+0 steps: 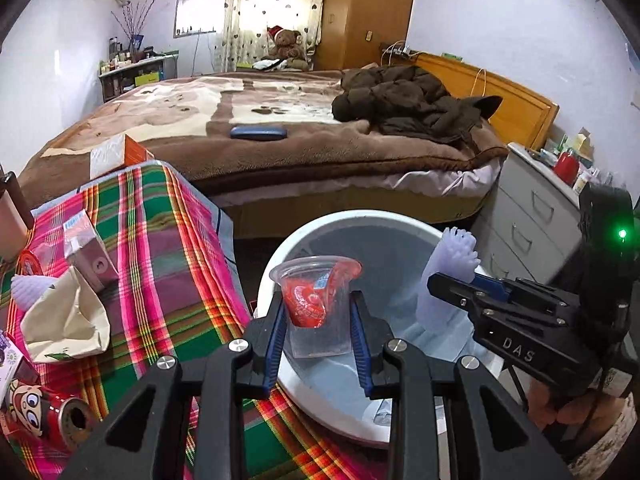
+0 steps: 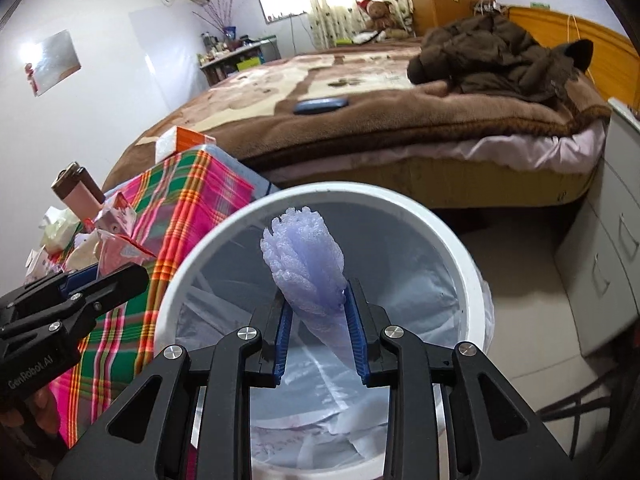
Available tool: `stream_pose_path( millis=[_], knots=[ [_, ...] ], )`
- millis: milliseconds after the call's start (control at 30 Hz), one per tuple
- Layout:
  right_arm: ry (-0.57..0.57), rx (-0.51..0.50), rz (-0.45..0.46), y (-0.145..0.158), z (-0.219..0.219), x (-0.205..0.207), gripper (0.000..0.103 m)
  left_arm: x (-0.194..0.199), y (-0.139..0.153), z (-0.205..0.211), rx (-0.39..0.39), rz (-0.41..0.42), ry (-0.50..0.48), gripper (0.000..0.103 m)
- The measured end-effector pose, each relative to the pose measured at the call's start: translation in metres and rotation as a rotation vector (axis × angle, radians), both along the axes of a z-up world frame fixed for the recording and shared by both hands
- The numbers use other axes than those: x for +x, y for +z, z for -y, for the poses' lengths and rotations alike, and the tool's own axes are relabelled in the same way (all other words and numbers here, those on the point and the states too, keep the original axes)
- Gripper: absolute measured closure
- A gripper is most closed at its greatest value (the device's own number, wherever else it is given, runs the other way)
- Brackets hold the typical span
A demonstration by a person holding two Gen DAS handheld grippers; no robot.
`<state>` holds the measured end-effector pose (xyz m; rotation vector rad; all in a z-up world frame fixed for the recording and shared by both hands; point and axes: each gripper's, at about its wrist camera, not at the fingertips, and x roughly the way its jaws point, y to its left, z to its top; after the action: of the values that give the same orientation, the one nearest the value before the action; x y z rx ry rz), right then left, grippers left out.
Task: Collect trash
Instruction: 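Carry the cup and foam net over the white bin and open both tools, then move both tools back toward the table clutter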
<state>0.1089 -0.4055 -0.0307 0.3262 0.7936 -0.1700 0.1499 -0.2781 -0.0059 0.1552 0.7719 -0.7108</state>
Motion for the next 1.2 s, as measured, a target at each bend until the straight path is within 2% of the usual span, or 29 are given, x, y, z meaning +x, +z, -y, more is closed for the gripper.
stream_pose_path(
  millis=[100,233,300,400,733,1200],
  knots=[
    [-0.006,-0.022,-0.016,-0.001,0.001,-0.001,0.067,-0.001,0.001,-0.001,-0.005,0.01,-0.001,0.035],
    [-0.011,-0.023,-0.015,0.0,0.001,-0.004,0.062,0.0,0.001,-0.003,-0.006,0.006,0.006,0.035],
    [-0.012,-0.032,-0.009,0.003,-0.001,-0.007,0.054,0.0,0.001,-0.006,-0.005,0.008,0.01,0.035],
    [-0.013,-0.047,-0.001,0.007,-0.005,-0.008,0.048,0.0,0.003,-0.016,-0.015,0.002,0.024,0.034],
    [0.008,-0.056,0.055,0.022,-0.028,-0.012,0.048,-0.008,0.013,-0.063,-0.043,0.032,0.107,0.033],
    [0.182,-0.049,0.14,0.037,-0.097,0.002,0.048,-0.015,0.023,-0.153,-0.053,0.083,0.274,0.03]
  ],
)
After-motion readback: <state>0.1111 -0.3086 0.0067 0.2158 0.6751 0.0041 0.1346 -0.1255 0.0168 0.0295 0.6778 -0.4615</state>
